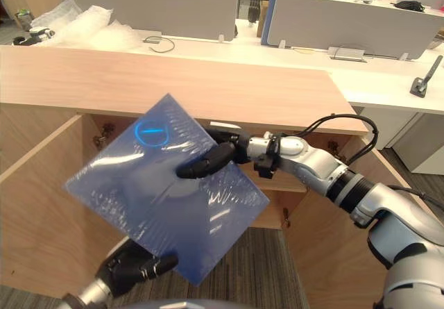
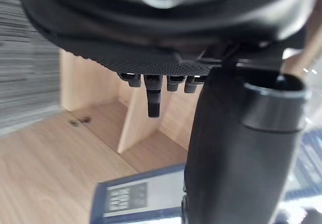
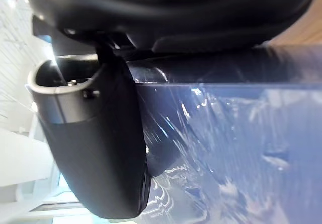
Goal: Walk over to the cabinet, pick up the folder, carry it to the office cabinet, place the folder inside the office cabinet, then close the office cabinet door
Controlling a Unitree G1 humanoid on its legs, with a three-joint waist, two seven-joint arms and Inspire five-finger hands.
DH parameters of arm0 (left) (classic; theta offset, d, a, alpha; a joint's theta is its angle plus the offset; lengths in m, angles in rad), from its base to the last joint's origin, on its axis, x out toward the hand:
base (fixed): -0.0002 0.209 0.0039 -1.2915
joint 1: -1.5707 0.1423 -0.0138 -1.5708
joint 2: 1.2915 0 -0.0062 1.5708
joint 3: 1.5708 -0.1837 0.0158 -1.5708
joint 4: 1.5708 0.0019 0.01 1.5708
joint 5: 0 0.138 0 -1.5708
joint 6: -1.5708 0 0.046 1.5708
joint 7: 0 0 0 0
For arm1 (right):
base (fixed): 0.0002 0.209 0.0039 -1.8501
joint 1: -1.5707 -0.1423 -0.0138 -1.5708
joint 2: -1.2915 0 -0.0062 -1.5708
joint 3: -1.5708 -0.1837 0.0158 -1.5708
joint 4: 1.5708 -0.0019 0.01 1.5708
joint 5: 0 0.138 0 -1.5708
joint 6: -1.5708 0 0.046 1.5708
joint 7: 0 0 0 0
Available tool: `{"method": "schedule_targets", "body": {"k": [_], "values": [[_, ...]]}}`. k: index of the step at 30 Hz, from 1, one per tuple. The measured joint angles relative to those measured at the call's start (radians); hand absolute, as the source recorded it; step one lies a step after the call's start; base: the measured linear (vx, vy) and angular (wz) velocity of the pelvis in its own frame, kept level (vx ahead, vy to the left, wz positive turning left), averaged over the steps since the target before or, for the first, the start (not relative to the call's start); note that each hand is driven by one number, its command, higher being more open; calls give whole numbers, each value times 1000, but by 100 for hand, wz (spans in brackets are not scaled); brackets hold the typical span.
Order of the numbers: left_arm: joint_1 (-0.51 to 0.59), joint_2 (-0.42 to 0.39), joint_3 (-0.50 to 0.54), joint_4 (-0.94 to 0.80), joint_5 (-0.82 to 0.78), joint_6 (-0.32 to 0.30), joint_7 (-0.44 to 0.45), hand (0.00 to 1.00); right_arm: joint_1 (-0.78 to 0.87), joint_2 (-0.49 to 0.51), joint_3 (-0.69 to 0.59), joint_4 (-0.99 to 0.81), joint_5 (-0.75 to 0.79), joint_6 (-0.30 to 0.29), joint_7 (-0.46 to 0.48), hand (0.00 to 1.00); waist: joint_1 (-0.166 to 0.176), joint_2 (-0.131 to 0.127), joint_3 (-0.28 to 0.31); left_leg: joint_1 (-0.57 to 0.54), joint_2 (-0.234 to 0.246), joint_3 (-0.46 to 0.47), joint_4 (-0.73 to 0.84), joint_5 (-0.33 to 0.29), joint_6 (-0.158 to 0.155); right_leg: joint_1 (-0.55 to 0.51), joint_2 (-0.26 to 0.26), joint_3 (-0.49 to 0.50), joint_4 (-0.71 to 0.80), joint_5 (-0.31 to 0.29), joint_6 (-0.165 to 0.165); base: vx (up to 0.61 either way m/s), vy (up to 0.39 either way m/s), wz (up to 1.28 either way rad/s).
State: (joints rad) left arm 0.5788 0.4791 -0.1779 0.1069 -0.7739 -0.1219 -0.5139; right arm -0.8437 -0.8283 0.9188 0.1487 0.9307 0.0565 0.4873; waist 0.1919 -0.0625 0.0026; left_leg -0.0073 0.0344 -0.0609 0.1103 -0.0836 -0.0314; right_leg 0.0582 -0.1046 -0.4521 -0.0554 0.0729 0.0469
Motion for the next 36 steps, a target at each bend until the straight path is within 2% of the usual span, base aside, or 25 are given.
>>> {"method": "schedule_targets", "body": {"k": [3,5,6,7,8,12,14,16,17,18,19,20,22,23,24,25,27,28,29,31,32,36], "values": [[-57,-162,37,233,82,-10,50,100,131,44,-111,-28,-200,-13,-47,0,10,0,1,-7,-1,1,6,-1,2,-4,0,0,0,0,0,0,0,0],[-131,-314,181,491,169,-8,148,100,253,101,-248,-68,-319,-38,-57,0,12,5,4,-12,0,1,13,-5,1,-6,3,0,0,0,0,-3,8,-2],[-148,-343,233,555,192,-7,177,100,277,122,-276,-82,-359,-49,-59,0,9,6,5,-12,1,1,16,-8,0,-5,4,2,0,-1,-1,1,14,-8],[-169,-378,328,666,232,-2,227,100,302,155,-299,-97,-440,-82,-65,0,-4,8,6,-12,4,4,20,-12,-2,-5,7,5,-1,-2,-3,6,1,-8],[-175,-387,388,742,270,1,270,100,312,169,-302,-102,-511,-112,-66,0,-13,8,8,-11,8,5,20,-12,-2,-5,11,7,-3,-2,-3,3,-6,-6],[-175,-398,466,853,322,1,361,100,343,171,-264,-77,-758,-177,-78,0,-11,9,23,-10,13,3,22,-13,-4,-2,17,7,-5,-3,-5,0,0,0],[-176,-405,493,874,350,-1,390,100,355,181,-173,-8,-880,-202,-88,0,-5,11,29,-16,21,5,38,-24,-8,-1,19,10,-5,-6,-8,-31,8,-4],[-183,-409,514,894,355,-1,405,100,360,224,-110,60,-943,-207,-89,0,-2,16,32,-51,35,15,101,-68,-11,-8,30,20,-3,-13,-8,-29,23,-20],[-191,-409,518,912,356,3,421,100,363,271,-71,113,-997,-210,-92,0,6,33,44,-89,59,22,181,-119,-20,-13,52,31,-4,-22,-12,-18,16,-39],[-201,-410,521,927,356,4,439,100,371,325,-53,167,-1043,-210,-95,0,13,38,58,-113,87,27,250,-158,-24,-11,79,44,-5,-25,-17,-2,-2,-40],[-207,-410,521,931,356,5,450,100,378,355,-53,194,-1064,-210,-101,0,17,48,70,-120,101,29,276,-171,-24,-9,91,48,-5,-28,-21,50,-36,-31],[-219,-411,521,936,358,5,469,100,380,424,-64,256,-1096,-206,-142,0,21,46,87,-126,118,32,325,-178,-32,-4,108,51,-5,-31,-29,70,-40,-9],[-247,-421,518,937,357,7,491,100,379,508,-118,351,-1108,-191,-192,0,28,49,106,-194,124,35,464,-167,-43,4,113,48,-6,-36,-41,73,-13,5],[-267,-435,518,934,357,11,501,100,379,566,-178,409,-1110,-175,-237,0,40,49,143,-245,118,42,570,-155,-30,29,95,52,-1,-47,-47,50,43,1],[-280,-445,518,927,356,14,510,100,379,626,-241,455,-1110,-157,-289,0,47,41,161,-262,95,48,530,-182,-21,28,69,57,14,-61,-40,38,63,-4],[-281,-447,517,919,356,15,513,100,380,651,-275,471,-1109,-151,-308,0,48,39,166,-269,88,46,484,-182,-21,27,61,59,20,-66,-35,49,95,-4],[-280,-448,516,889,387,23,519,100,386,691,-350,477,-1097,-147,-353,0,47,47,172,-284,80,22,307,-144,-27,24,51,61,28,-76,-17,103,145,-5],[-278,-447,516,883,397,27,528,100,390,714,-384,480,-1082,-143,-381,0,49,47,179,-261,77,28,247,-26,-40,22,40,70,45,-89,8,196,202,-13],[-282,-444,516,876,406,33,539,100,396,743,-410,495,-1054,-141,-410,0,48,25,186,-236,58,52,199,18,-23,14,13,73,56,-92,21,225,189,-15],[-283,-434,514,838,425,38,551,100,396,781,-467,522,-1003,-128,-435,0,47,-6,187,-228,33,72,187,20,-15,12,-17,73,57,-87,30,290,158,-6],[-284,-436,513,809,433,38,557,100,397,802,-497,540,-963,-117,-451,0,47,-7,187,-218,19,81,177,20,-15,15,-31,73,53,-76,48,278,136,-4],[-290,-440,505,760,434,36,560,100,439,841,-557,558,-878,-110,-498,0,46,2,182,-160,2,89,114,20,-6,18,-53,76,74,-62,67,151,54,-16]]}}
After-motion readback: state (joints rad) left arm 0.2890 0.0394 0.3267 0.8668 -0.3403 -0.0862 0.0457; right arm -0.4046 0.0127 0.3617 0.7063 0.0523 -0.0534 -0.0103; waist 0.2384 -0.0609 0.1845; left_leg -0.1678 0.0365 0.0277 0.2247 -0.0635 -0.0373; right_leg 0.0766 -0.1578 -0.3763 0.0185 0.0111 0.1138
